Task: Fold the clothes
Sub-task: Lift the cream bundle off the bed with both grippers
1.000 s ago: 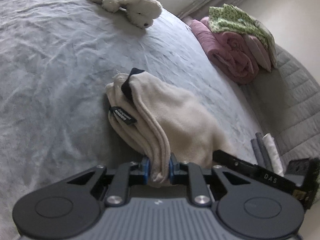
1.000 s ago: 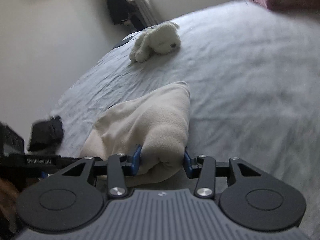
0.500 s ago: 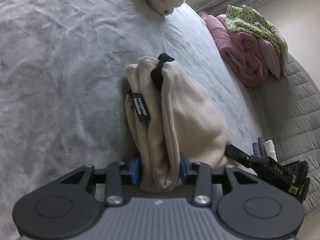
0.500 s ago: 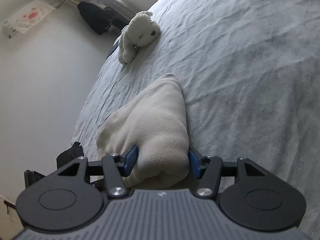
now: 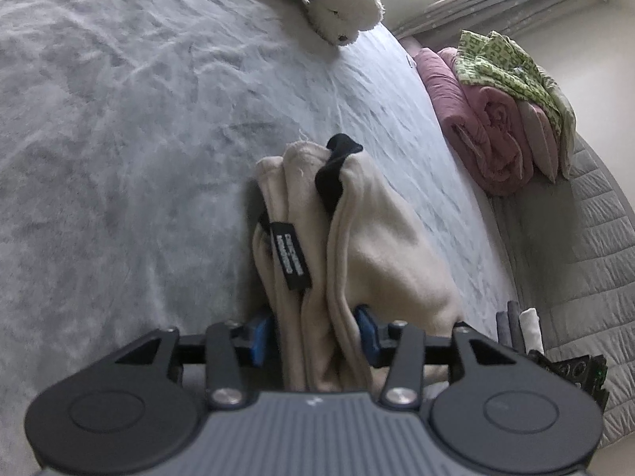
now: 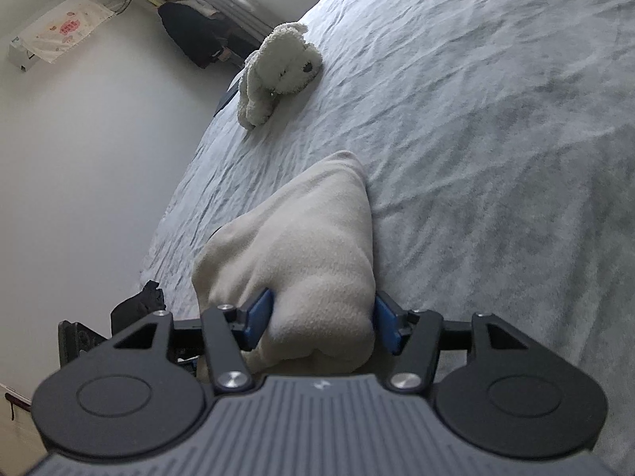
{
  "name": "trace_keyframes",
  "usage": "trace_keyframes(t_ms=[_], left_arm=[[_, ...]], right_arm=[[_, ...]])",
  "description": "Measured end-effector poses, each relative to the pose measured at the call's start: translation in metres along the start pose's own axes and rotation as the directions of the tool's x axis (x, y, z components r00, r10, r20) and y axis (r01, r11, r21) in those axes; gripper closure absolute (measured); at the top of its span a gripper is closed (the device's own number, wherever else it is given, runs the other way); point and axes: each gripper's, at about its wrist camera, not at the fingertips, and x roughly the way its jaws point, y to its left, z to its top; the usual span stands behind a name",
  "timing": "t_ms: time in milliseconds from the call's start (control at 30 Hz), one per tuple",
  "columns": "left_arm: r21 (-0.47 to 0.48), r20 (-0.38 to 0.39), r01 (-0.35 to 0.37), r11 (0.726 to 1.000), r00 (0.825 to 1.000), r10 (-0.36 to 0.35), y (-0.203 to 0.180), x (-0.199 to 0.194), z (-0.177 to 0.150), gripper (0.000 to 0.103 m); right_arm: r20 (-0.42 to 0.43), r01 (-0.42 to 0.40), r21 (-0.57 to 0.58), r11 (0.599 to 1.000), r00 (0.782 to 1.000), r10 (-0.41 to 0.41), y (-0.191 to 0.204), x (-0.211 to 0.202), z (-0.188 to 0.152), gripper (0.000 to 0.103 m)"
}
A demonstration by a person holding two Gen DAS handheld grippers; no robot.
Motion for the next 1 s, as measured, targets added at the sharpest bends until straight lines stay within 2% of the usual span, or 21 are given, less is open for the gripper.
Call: trace_keyframes(t_ms=[167,433,667,867,1000], left_arm=[[-0.036,0.010,0.027,0.999,1.000,-0.027,0.006,0.000,0.004,0.053],[-0.188,0.050,0.113,0.976,0.993,-0.106,0.025,-0.009,0.008,0.047],[-0.175,0.040,0.127,0.976,0.992,-0.122,0.019,-0.004,0.006,0.041],[-0.158,0.035,0.126,0.979,0.992,-0.122,0.015,0.003,0.005,0.043],[-0.146,0.034,0.130,0.981,0.991,-0.126,0.013,0.006,0.005,0.043]], right_arm=[[-0.018,-0.052,0.057,0.997,0.998,0.053,-0.010,0.003,0.009,0.040],[-0.031,-0.149,0.219,0.964,0.987,0.160,-0.031,0.006,0.019,0.037],[-0.016,-0.193,0.271,0.943,0.979,0.205,-0.034,0.000,0.021,0.033],[-0.037,-0.158,0.285,0.945,0.984,0.176,-0.037,0.011,0.021,0.034],[-0.063,-0.108,0.139,0.984,0.991,0.117,-0.017,0.014,0.010,0.037]])
